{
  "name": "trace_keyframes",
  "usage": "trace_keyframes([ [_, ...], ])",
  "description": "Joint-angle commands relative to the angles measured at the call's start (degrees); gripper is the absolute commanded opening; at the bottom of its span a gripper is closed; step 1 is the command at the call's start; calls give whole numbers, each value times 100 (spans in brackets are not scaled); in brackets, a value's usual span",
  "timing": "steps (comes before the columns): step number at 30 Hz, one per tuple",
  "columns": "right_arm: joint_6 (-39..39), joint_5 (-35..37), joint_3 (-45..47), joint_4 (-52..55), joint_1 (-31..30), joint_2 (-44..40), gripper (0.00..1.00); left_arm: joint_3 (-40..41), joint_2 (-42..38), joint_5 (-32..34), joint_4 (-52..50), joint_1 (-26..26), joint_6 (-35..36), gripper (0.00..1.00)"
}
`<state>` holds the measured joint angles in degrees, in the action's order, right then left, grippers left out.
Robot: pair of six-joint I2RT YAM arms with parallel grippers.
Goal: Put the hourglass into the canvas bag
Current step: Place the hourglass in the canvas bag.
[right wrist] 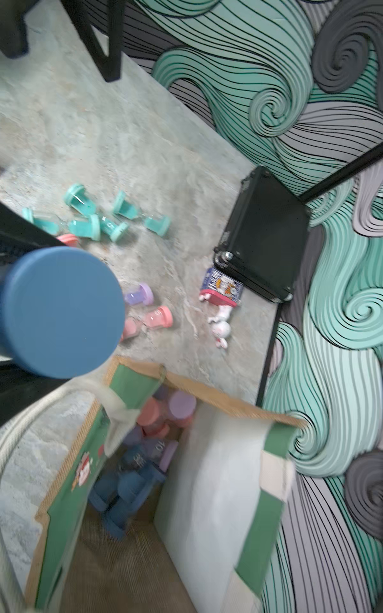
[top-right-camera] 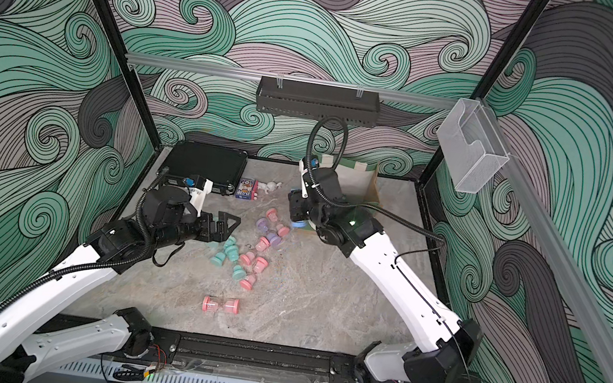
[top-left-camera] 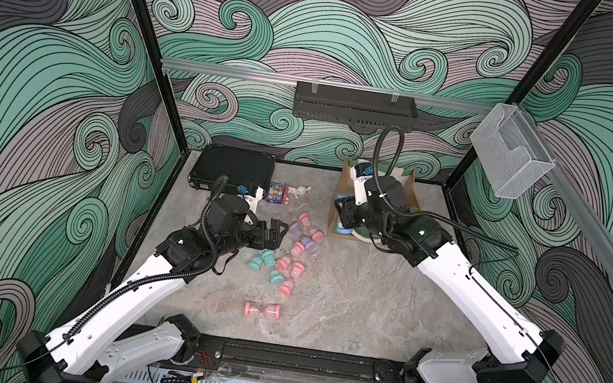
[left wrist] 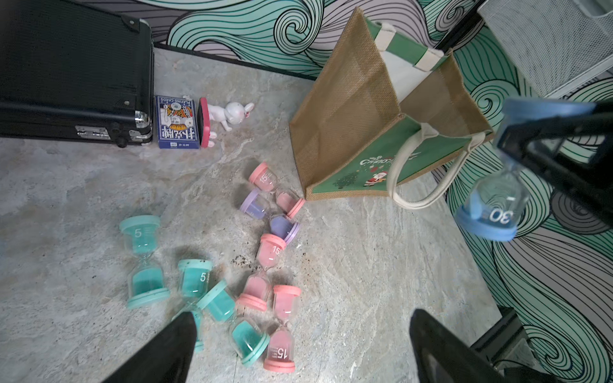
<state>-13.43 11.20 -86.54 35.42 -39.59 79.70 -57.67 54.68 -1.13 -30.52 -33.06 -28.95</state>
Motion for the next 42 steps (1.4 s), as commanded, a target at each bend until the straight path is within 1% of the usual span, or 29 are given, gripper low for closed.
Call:
trace_keyframes([
  [1, 269, 205, -353, 145, 393, 107, 32, -251, 65, -86, 329, 45, 117, 98],
  [3, 322, 342, -520, 140, 623, 219, 31, -297, 148, -115, 371, 45, 160, 99],
  [9, 450, 177, -1150, 152, 1423, 829, 30, -383, 430, -223, 661, 50, 196, 99],
  [12, 537, -186, -1529, 198, 1769, 1312, 29, -463, 628, -287, 753, 44, 187, 98],
  [16, 439, -258, -1695, 251, 2098, 1820, 27, -486, 818, -286, 907, 45, 212, 99],
  [21, 482, -148, -1753, 177, 2308, 2271, 26, -557, 1029, -332, 966, 45, 231, 99],
  [24, 491, -16, -1624, 62, 2426, 2441, 26, -579, 1130, -393, 1000, 45, 220, 99],
  [29, 415, -83, -1346, -123, 2667, 2714, 25, -531, 1205, -384, 1083, 45, 191, 99],
  [35, 394, -153, -1225, -247, 2773, 3029, 25, -546, 1325, -362, 1126, 45, 179, 99],
  [39, 410, -115, -1200, -293, 2800, 3251, 28, -561, 1371, -356, 1092, 45, 173, 99],
  [42, 467, -53, -1222, -291, 2804, 3366, 35, -526, 1378, -338, 1100, 45, 179, 99],
])
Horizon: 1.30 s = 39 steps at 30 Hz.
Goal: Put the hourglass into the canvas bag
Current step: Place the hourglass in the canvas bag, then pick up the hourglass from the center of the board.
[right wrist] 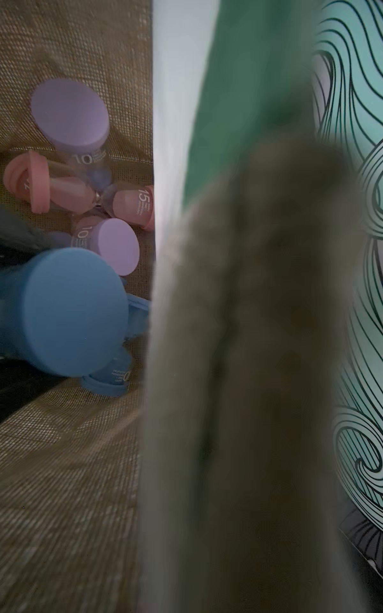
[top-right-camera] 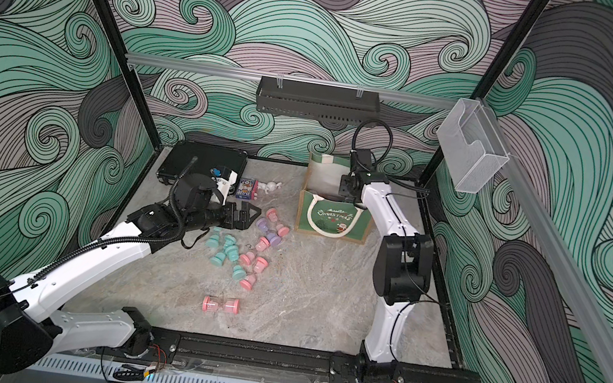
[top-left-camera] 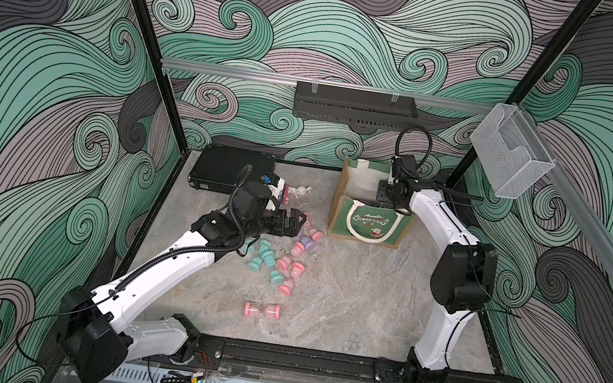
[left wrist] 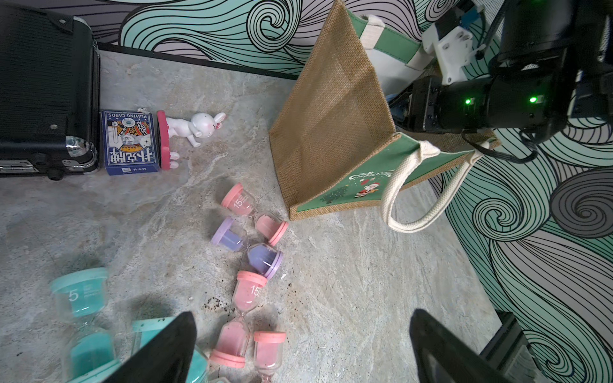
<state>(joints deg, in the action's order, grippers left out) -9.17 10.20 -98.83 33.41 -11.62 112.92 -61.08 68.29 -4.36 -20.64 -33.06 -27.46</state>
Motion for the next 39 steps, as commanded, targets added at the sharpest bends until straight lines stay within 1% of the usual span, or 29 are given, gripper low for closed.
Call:
trace_keyframes([
  [1, 47, 74, 14, -91, 3, 59, 37, -185, 20, -6, 84, 44, 31, 99],
  [4, 55, 72, 14, -89, 4, 21, 47, -187, -7, 49, 36, 45, 33, 98],
  [6, 64, 86, 10, -89, -5, -45, 49, -185, -2, 49, 46, 45, 31, 99],
  [10, 64, 86, 41, -89, -4, -277, 59, -202, -15, 84, 16, 45, 35, 98],
  [15, -9, -76, 126, -89, -2, -701, 68, -253, -18, 101, -18, 45, 24, 99],
  [22, -292, -444, 213, 90, -57, -1389, 76, -376, 0, 119, -133, 43, -183, 99],
  [26, -542, -580, 170, 415, -143, -1705, 80, -509, -9, 151, -258, 45, -383, 99],
  [29, -717, -627, 210, 615, -321, -2012, 82, -631, -47, 255, -433, 45, -642, 99],
  [32, -818, -541, 297, 808, -659, -2291, 84, -668, -168, 401, -532, 40, -938, 99],
  [35, -1040, -368, 365, 1079, -1103, -2525, 85, -660, -356, 565, -631, 45, -1244, 98],
  [39, -1231, -254, 675, 1265, -1818, -2810, 86, -659, -622, 739, -862, 45, -1631, 99],
])
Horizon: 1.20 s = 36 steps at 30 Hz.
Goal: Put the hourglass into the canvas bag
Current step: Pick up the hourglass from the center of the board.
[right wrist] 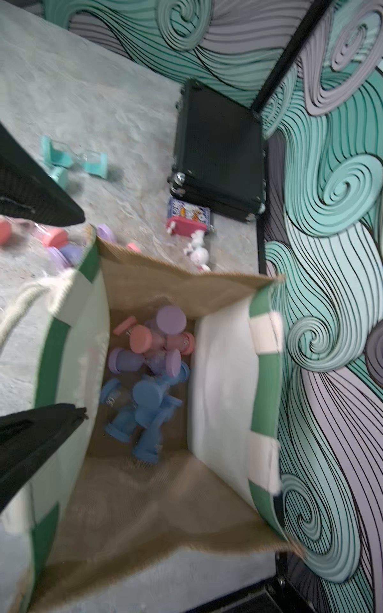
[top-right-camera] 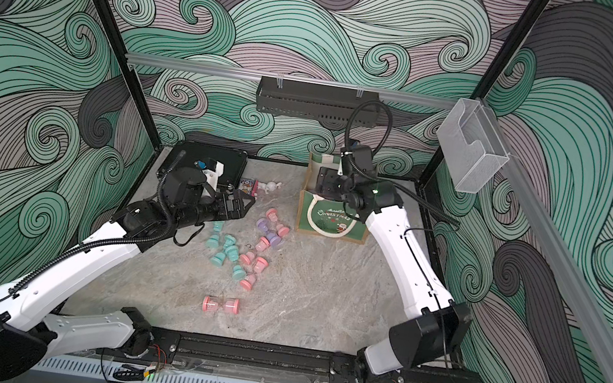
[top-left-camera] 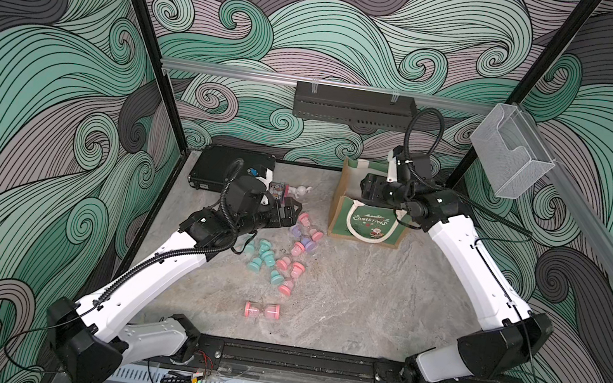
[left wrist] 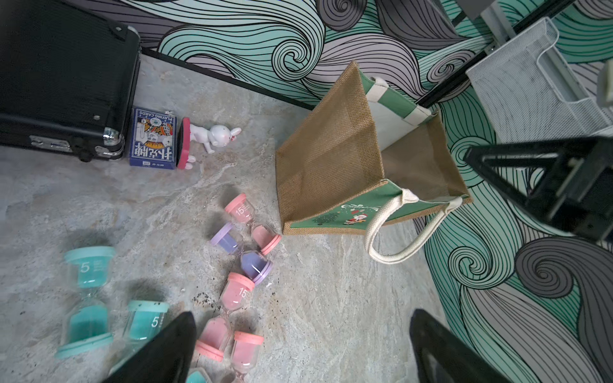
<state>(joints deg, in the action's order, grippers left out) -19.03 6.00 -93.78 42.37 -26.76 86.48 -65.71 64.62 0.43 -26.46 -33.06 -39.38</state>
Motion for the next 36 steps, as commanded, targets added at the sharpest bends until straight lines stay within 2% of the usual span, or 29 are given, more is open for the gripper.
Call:
trace_keyframes([
  [1, -296, 191, 282, 381, -497, -230, 86, -204, -316, 305, -355, 47, -575, 99],
  [9, -1144, 332, 1501, 126, -1788, -347, 88, -23, -938, 243, -597, 51, -932, 99],
  [18, -1995, 242, 2433, -318, -2814, 156, 88, -45, -933, 52, -775, 46, -1263, 99],
  [28, -2501, 77, 2488, -783, -3257, 1057, 90, -41, -795, -262, -575, 44, -1406, 98],
  [36, -2640, 62, 2180, -886, -3414, 1750, 91, -12, -898, -157, -582, 45, -1345, 99],
])
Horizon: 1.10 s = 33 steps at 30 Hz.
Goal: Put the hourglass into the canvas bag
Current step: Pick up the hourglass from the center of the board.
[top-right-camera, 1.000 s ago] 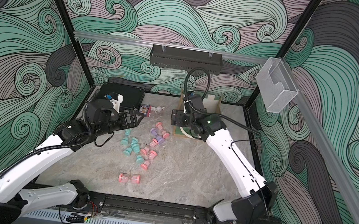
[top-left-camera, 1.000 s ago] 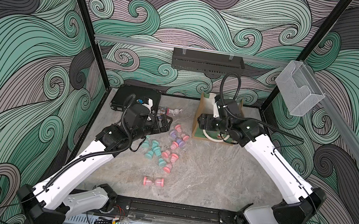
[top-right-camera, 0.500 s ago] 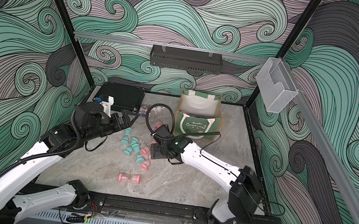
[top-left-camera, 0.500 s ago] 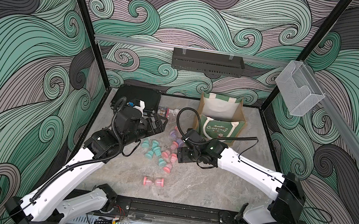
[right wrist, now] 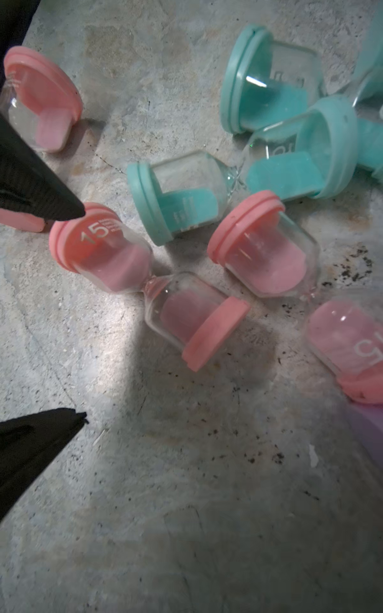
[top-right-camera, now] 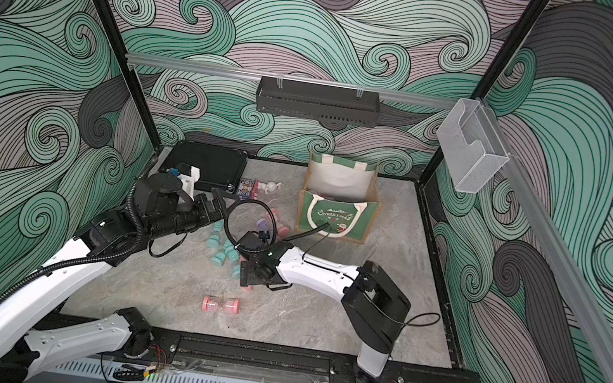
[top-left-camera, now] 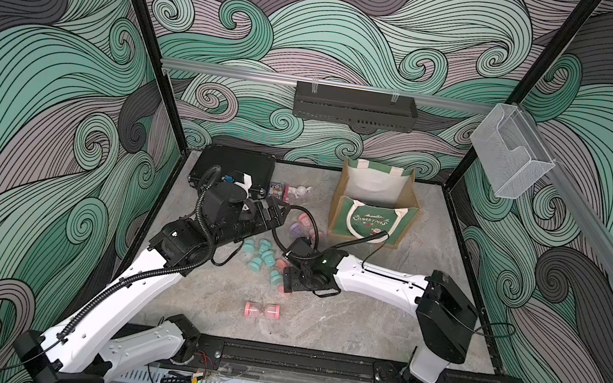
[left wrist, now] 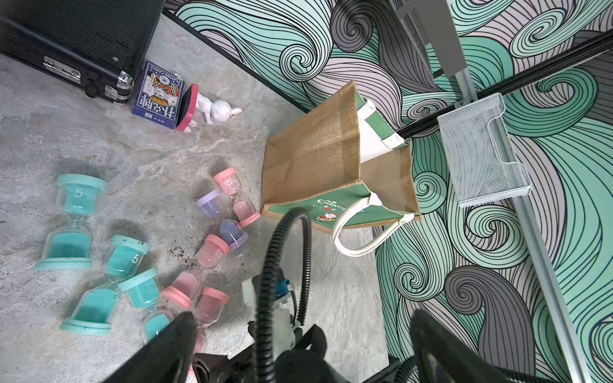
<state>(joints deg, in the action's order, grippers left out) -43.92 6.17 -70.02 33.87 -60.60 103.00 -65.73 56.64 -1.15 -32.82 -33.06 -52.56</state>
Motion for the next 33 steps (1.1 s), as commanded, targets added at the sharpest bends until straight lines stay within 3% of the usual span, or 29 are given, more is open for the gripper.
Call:
trace_keyframes([
  [1, -168, 48, -196, -70, -30, 142, 91, -3, -101, 0, 49, 46, -14, 99],
  [13, -135, 218, -511, 110, -40, 708, 91, -1, -8, 32, 54, 45, 41, 99],
  [21, 25, 521, -219, 698, -32, 437, 88, 149, -13, 184, 75, 45, 149, 99],
  [33, 317, 459, 186, 921, -31, 235, 75, 401, -150, 446, 82, 45, 303, 98],
])
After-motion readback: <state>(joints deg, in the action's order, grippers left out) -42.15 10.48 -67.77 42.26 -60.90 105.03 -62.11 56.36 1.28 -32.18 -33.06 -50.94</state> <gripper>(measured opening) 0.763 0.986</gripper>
